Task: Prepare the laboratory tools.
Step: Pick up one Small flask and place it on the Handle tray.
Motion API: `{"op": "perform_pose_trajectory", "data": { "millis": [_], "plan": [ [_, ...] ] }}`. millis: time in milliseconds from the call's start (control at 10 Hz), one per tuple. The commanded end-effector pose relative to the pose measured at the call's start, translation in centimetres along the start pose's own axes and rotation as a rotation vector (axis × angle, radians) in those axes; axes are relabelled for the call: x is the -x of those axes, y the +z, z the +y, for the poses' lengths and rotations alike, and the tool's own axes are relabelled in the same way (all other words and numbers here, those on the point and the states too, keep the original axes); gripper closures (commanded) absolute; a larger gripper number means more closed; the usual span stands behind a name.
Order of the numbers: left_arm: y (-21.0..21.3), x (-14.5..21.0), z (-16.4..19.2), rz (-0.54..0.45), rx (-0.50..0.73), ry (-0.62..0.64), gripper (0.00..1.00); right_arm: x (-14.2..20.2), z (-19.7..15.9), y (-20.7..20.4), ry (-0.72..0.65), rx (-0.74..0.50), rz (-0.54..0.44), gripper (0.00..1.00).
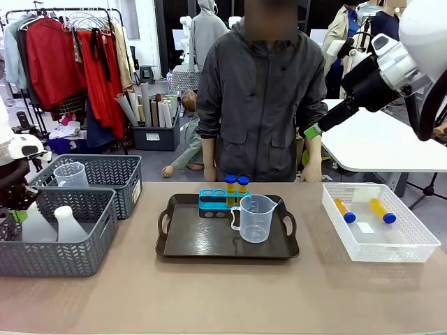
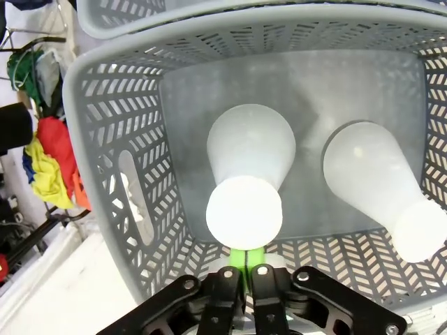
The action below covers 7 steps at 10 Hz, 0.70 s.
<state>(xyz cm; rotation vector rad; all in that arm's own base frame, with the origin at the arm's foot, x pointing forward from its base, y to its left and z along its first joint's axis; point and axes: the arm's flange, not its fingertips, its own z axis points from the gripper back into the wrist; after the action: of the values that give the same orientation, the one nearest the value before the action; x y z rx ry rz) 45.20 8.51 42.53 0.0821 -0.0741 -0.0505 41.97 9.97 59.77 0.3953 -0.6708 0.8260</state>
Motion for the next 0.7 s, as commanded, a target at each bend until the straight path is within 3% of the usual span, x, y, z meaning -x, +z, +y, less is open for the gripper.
{"op": "perform_pose_trajectory", "data": {
  "millis": [0, 500, 600],
  "plan": [
    [-0.3, -0.1, 0.3, -0.022, 0.011, 0.007, 1.0, 0.0, -0.1, 0.0, 0.009, -0.002, -0.005, 0.0],
    [-0.1, -0.8, 0.8, -0.02, 0.019, 0.016, 0.05, 0.0, -0.1, 0.0, 0.009, -0.002, -0.005, 0.0],
    [-0.2, -1.1, 0.8, -0.026, 0.016, 0.015, 0.0, 0.0, -0.1, 0.0, 0.009, -0.002, -0.005, 0.0]
  ]
}}
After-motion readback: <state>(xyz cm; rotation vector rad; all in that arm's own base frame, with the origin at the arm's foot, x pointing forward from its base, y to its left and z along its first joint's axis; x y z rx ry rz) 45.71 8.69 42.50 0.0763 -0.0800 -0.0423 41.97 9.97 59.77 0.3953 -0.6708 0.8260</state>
